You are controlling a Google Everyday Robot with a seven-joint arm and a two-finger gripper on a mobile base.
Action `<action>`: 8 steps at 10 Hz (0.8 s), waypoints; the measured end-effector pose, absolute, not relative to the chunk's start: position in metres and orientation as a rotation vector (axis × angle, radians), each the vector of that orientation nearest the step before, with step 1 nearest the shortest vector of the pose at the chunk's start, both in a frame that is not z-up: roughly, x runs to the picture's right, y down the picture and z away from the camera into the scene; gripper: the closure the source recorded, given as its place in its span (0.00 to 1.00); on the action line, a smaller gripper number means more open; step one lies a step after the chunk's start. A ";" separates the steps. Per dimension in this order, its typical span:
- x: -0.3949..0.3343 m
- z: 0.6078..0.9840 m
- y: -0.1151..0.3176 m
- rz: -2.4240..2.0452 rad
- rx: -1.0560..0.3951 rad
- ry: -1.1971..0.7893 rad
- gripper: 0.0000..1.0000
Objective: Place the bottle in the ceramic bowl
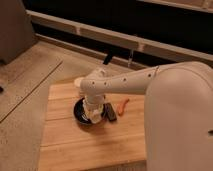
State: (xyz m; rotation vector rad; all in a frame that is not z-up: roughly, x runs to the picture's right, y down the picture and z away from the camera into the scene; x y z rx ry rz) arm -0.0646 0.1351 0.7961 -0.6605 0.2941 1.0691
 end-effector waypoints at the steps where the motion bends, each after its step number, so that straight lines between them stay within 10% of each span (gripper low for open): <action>1: -0.064 0.796 0.135 1.069 -0.661 0.295 0.41; 3: -0.064 0.796 0.136 1.069 -0.661 0.295 0.22; 8: -0.065 0.796 0.136 1.069 -0.661 0.295 0.20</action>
